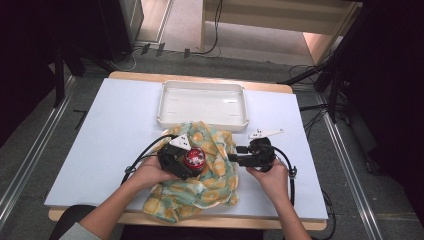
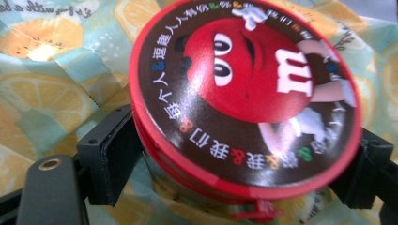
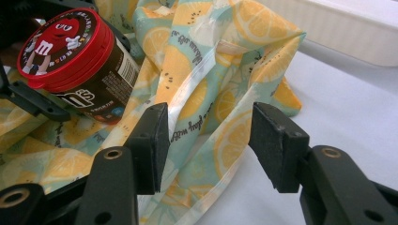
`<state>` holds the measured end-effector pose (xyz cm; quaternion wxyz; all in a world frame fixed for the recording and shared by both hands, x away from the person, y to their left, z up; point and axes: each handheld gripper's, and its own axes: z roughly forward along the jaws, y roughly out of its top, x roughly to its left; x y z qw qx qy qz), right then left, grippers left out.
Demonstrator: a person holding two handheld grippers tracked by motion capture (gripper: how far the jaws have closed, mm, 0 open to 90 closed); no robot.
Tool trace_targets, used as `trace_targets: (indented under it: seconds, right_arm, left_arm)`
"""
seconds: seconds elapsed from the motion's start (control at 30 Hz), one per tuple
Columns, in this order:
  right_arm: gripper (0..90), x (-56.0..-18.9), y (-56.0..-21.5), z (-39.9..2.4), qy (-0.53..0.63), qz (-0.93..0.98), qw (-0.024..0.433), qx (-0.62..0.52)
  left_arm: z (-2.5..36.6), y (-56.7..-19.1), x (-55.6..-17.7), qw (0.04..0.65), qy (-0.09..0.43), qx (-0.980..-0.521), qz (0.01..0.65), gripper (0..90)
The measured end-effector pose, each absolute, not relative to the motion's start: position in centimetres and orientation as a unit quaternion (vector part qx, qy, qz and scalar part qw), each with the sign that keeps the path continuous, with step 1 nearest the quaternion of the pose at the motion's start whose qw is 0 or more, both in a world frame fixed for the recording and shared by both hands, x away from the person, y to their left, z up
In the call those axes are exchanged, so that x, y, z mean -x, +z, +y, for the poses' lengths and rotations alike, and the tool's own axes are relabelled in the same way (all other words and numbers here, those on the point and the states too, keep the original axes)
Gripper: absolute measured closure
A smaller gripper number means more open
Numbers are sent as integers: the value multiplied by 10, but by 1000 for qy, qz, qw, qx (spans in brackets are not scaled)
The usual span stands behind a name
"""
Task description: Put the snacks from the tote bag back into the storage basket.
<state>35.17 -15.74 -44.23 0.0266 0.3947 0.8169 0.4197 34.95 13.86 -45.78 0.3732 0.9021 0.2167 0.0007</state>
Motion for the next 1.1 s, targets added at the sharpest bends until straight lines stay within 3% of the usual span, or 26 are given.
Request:
trace_targets:
  seconds: [0.5,1.1]
  right_arm:
    - [487,-351,-451,-149,427,814,25,-393]
    - [499,-352,-456,-142,420,821,26,-386]
  left_arm:
    - [138,-457,-343,377,53,-901,208,251]
    - [143,-438,-339,392,38,-892,221,255]
